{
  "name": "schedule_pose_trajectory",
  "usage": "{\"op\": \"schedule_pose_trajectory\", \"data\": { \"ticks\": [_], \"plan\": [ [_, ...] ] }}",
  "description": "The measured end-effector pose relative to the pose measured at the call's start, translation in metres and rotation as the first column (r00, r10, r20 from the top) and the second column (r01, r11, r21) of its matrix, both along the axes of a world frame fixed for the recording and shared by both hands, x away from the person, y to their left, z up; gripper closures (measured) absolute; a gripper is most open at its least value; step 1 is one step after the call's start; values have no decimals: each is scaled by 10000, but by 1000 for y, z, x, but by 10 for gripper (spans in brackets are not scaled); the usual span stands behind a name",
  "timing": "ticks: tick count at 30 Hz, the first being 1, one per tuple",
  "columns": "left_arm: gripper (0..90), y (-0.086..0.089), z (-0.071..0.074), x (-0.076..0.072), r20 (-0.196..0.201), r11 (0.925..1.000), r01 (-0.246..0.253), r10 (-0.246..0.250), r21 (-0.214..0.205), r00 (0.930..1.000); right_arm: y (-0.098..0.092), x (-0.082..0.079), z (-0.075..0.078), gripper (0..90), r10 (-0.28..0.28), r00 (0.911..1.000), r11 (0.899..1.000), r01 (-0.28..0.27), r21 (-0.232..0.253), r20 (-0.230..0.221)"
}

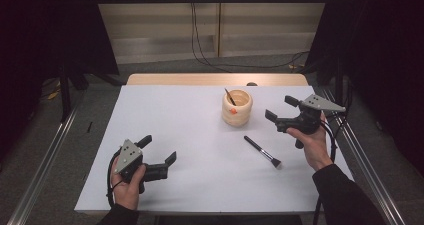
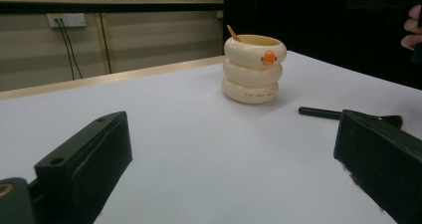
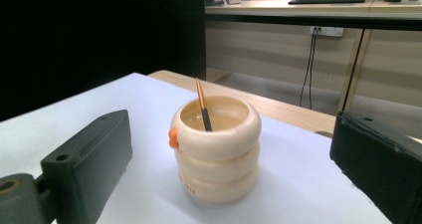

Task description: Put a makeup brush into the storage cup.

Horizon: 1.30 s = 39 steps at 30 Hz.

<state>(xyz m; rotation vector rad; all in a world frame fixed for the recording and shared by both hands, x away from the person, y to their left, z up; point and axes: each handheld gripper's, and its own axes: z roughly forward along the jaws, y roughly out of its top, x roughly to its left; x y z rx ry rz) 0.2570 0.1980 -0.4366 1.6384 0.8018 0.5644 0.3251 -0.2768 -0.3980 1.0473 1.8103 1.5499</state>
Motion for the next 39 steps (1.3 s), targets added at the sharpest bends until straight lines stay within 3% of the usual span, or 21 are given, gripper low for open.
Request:
{"op": "schedule_pose_trajectory", "data": {
  "ticks": [8,14,17,39],
  "plan": [
    [15,0,1,-1,0,10000,-26,26,22,10000,-11,-16,-6,34,-300,9995,9995,299,-39,-94],
    [16,0,1,-2,7,10000,-48,48,-12,10000,-19,-32,-2,31,-401,9992,9989,400,248,11],
    [15,1,1,-2,5,10000,1,-1,-28,10000,-22,-42,-2,31,-278,9996,9996,278,34,20],
    [16,5,4,-7,-10,9998,-134,134,-119,9999,-49,-105,-26,38,-872,9954,9961,875,62,-386]
  ]
}}
